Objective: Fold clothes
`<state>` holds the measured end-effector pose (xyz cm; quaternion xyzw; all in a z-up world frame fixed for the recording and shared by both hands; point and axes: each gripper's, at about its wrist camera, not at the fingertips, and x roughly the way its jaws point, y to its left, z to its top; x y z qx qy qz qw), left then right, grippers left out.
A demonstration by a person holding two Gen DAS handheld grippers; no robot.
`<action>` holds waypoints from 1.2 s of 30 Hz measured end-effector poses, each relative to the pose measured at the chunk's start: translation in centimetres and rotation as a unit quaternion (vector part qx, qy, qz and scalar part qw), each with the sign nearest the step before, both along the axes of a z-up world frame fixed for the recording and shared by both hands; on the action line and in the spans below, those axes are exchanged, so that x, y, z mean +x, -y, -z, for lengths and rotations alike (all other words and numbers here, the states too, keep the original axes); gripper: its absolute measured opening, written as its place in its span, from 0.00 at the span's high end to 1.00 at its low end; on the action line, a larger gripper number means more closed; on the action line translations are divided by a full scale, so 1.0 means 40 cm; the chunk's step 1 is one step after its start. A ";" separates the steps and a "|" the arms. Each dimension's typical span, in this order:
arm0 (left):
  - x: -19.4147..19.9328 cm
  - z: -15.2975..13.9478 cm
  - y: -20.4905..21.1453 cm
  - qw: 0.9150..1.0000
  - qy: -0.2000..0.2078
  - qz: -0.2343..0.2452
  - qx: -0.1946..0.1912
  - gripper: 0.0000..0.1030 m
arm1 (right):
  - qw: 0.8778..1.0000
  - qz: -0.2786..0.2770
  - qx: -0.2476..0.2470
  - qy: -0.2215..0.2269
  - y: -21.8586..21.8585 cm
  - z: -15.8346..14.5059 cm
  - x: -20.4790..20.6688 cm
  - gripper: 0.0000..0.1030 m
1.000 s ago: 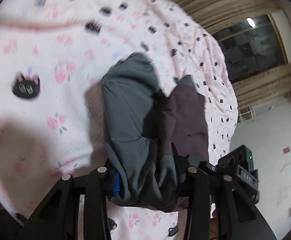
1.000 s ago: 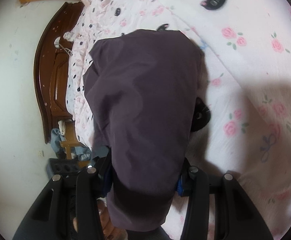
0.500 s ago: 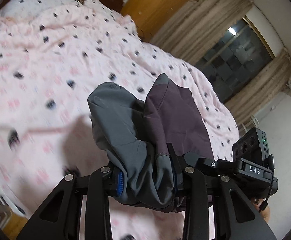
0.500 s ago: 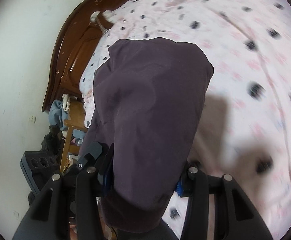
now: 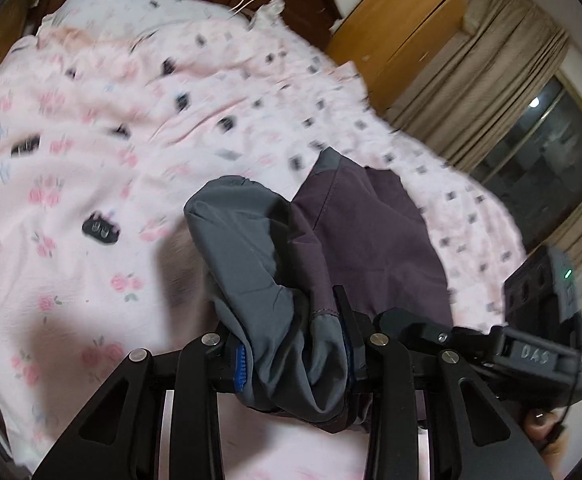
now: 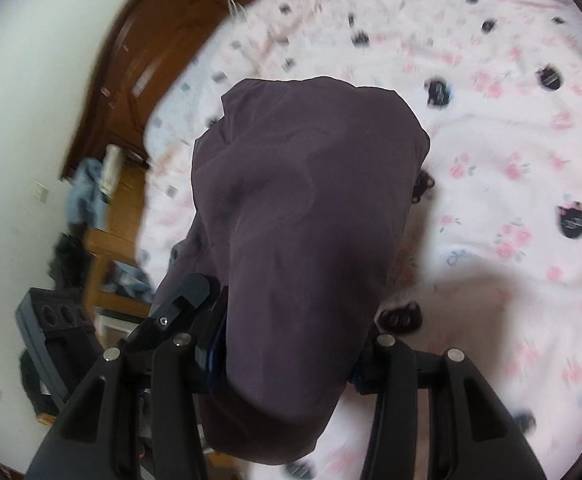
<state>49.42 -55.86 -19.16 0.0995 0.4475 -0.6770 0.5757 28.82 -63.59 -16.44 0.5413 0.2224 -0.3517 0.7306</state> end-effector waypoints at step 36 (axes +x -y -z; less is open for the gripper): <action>-0.042 -0.076 -0.369 0.989 0.070 -0.024 -0.129 0.37 | 0.989 0.036 -0.095 -0.109 -0.269 -0.136 -0.236 0.24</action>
